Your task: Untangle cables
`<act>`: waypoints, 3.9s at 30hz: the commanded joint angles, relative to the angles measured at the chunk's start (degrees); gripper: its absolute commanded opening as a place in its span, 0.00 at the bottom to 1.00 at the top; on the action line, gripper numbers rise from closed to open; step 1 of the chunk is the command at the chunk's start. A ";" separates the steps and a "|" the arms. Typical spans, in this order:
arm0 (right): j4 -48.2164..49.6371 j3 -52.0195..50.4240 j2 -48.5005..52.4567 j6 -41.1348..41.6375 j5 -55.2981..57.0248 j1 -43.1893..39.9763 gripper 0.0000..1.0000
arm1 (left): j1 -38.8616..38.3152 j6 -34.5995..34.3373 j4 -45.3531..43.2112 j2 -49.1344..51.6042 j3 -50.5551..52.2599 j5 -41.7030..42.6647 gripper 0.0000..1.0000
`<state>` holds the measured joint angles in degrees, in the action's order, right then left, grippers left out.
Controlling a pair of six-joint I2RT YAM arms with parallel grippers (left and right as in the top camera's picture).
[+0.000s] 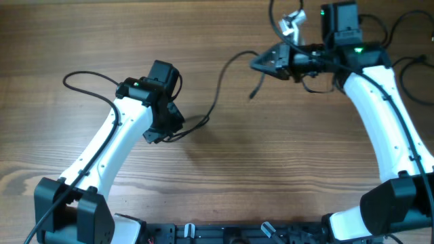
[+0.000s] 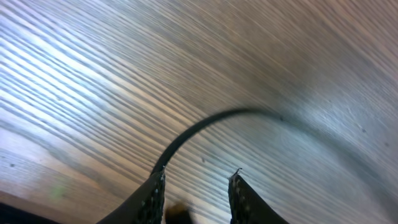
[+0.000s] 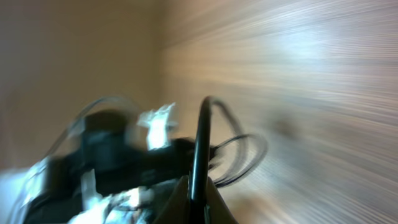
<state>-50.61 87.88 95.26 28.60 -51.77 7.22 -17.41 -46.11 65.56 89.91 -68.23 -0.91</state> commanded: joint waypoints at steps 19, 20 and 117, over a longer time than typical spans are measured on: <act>-3.76 0.50 -0.98 5.14 22.82 9.99 0.04 | 2.89 -1.68 -6.16 0.48 -0.24 16.48 0.54; -3.23 0.50 -0.98 5.29 22.84 11.04 0.04 | 2.89 -1.68 -6.16 0.48 -0.24 16.48 0.56; -7.98 -1.27 -0.98 11.76 46.31 -3.85 0.04 | 12.59 -5.53 -3.82 5.57 -0.24 -4.31 0.68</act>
<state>-58.54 86.28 95.02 39.83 -2.92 3.62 -5.17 -51.20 62.15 94.96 -68.23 -6.63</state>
